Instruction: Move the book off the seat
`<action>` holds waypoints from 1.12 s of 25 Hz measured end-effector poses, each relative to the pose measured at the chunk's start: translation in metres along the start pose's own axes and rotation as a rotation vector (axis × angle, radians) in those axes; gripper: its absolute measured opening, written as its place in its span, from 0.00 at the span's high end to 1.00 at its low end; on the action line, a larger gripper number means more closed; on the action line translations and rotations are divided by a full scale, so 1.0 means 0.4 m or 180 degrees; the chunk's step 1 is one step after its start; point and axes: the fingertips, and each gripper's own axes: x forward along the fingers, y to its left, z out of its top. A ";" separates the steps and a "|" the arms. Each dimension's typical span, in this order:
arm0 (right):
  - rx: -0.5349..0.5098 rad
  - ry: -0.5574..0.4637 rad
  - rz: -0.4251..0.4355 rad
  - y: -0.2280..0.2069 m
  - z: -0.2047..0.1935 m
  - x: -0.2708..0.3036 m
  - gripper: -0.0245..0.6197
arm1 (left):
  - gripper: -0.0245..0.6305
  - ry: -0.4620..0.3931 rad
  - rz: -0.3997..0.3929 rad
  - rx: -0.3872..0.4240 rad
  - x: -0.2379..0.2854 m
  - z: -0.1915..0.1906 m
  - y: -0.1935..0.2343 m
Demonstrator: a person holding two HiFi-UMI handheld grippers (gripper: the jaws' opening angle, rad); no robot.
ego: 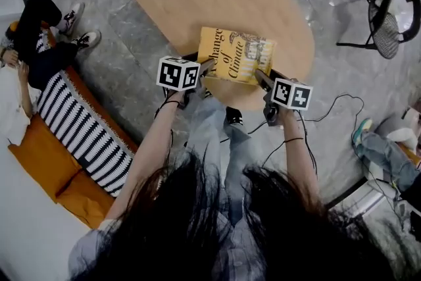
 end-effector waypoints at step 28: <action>0.0106 0.0056 -0.0103 -0.112 -0.078 0.144 0.61 | 0.61 0.0353 0.0044 -0.0151 0.161 -0.087 0.066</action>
